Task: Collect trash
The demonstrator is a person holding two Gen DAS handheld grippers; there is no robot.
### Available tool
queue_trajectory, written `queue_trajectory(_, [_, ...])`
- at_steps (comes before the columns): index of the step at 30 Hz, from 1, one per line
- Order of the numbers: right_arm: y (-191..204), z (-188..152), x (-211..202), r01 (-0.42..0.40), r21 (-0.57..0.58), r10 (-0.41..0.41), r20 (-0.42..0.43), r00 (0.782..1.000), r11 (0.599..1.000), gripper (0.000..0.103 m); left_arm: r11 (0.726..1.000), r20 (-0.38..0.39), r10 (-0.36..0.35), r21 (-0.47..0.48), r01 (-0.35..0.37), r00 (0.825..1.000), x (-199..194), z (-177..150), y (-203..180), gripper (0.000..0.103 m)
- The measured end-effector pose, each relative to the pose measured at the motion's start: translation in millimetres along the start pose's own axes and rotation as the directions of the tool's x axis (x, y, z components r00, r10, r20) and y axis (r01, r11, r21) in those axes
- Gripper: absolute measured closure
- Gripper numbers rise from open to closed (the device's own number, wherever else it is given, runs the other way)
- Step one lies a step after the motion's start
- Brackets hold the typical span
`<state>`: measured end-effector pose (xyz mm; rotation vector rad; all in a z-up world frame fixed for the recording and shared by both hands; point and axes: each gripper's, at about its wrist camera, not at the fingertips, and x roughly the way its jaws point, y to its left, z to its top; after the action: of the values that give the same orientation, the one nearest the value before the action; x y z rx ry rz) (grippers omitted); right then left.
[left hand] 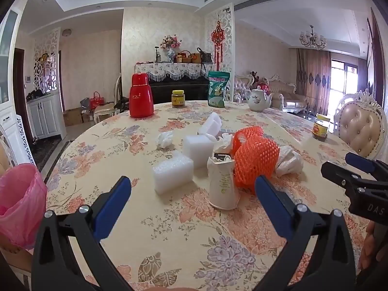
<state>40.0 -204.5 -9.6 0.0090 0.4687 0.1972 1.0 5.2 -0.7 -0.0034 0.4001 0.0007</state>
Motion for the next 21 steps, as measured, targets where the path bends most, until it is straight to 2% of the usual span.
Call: queue_trajectory(21, [-5.9, -3.0, 1.1, -0.013, 0.028, 0.013, -0.010, 1.000, 1.000, 0.018, 1.000, -0.011, -0.002, 0.003, 0.002, 1.000, 3.8, -4.0, -3.6, 0.004])
